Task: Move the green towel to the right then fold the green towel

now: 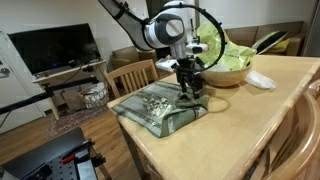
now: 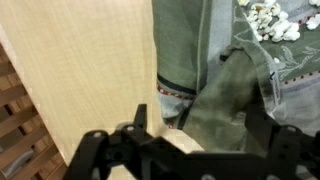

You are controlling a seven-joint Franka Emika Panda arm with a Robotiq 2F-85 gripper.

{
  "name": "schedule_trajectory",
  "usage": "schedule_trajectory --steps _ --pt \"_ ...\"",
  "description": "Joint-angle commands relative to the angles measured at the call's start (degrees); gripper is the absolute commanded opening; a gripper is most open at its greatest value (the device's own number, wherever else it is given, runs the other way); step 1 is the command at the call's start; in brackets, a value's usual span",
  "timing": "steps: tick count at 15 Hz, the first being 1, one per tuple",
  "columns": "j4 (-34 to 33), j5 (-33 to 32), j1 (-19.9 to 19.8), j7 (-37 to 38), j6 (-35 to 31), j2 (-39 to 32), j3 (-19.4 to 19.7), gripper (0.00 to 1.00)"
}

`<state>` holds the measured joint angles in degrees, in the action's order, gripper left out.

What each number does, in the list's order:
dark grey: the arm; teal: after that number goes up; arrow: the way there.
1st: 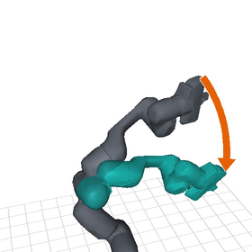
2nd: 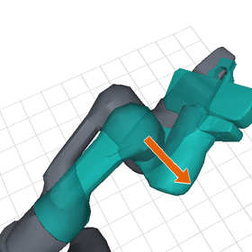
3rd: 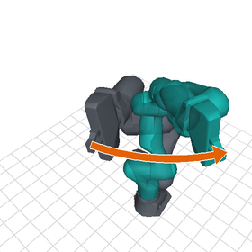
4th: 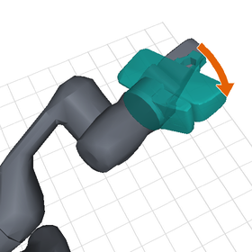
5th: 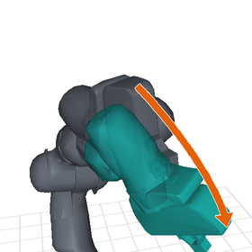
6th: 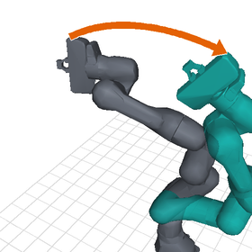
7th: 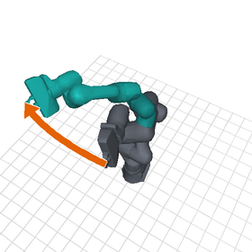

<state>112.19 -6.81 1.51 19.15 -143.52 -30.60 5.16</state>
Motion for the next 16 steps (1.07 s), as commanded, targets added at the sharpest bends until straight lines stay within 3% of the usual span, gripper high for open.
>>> schedule_trajectory --steps 1,7,15,16 --pt "-3.2 3.2 -1.2 -2.9 -0.3 -3.3 -0.5 1.00" --pt "-8.6 7.8 -3.7 -6.9 1.5 -9.0 -1.2 1.00" --pt "-14.9 7.5 -3.6 -6.7 3.0 -15.2 -0.2 1.00" --pt "-15.3 7.6 -3.8 -6.8 2.8 -15.6 -0.3 0.80"
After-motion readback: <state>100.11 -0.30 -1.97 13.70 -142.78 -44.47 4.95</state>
